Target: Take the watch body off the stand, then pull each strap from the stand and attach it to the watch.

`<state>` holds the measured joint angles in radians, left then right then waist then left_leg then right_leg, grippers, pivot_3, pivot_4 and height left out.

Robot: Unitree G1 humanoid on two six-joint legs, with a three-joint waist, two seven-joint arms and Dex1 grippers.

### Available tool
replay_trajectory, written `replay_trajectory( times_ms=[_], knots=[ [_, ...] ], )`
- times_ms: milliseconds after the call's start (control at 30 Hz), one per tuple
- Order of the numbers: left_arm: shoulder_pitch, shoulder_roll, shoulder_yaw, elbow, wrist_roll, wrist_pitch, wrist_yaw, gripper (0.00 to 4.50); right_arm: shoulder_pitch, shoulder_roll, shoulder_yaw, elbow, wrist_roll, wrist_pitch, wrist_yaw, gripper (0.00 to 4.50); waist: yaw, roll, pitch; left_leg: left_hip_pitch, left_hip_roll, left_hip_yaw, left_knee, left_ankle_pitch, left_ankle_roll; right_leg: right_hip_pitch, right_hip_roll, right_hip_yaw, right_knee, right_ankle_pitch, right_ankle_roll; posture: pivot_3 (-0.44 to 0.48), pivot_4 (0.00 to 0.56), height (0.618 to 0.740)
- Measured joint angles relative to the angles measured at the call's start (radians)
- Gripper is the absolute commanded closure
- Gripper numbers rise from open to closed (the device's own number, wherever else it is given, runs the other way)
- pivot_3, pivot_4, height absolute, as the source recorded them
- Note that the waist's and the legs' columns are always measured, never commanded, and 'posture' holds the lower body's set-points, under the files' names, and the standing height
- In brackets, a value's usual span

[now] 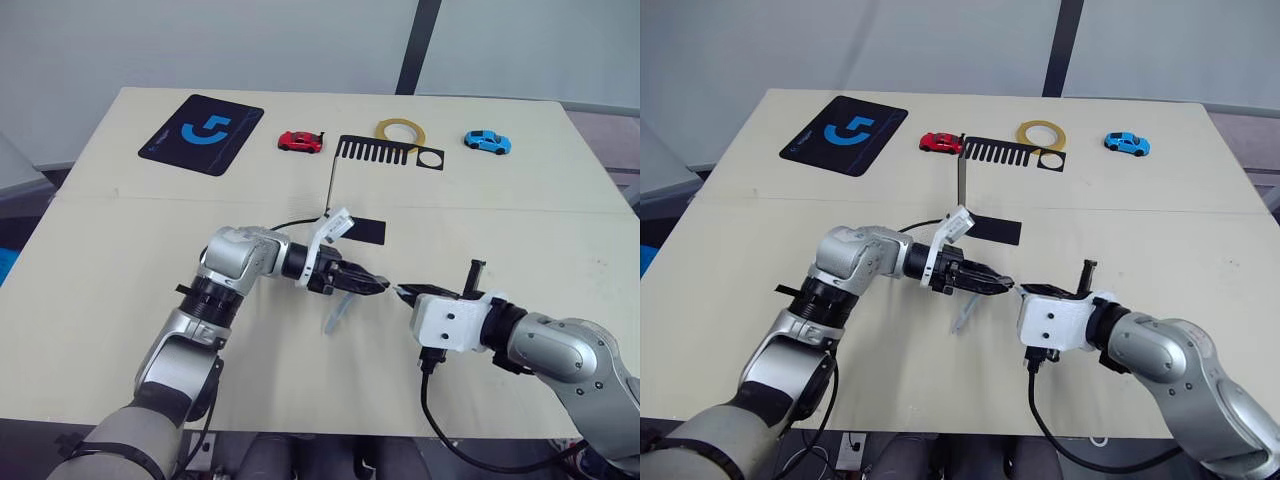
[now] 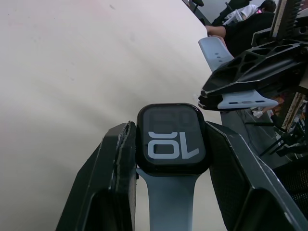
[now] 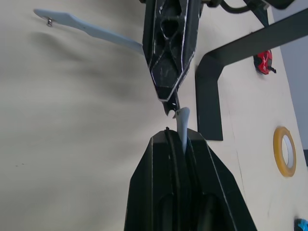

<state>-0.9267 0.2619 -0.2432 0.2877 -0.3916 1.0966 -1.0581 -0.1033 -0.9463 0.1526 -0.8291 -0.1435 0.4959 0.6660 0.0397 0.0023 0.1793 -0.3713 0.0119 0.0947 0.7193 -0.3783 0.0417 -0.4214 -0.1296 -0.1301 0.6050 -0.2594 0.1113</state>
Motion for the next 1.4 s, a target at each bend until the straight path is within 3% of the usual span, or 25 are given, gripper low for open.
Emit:
replay_trajectory(
  times_ms=[1400],
  knots=[
    [-0.011, -0.010, 0.021, -0.027, -0.076, 0.054, 0.063, 2.80, -0.028, 0.059, 0.001, 0.021, -0.064, 0.027, 0.049, 4.50, -0.013, 0.000, 0.000, 0.000, 0.000, 0.000, 0.000, 0.000, 0.000, 0.000, 0.000, 0.000, 0.000, 0.000, 0.000, 0.000, 0.150, 0.732]
  ],
)
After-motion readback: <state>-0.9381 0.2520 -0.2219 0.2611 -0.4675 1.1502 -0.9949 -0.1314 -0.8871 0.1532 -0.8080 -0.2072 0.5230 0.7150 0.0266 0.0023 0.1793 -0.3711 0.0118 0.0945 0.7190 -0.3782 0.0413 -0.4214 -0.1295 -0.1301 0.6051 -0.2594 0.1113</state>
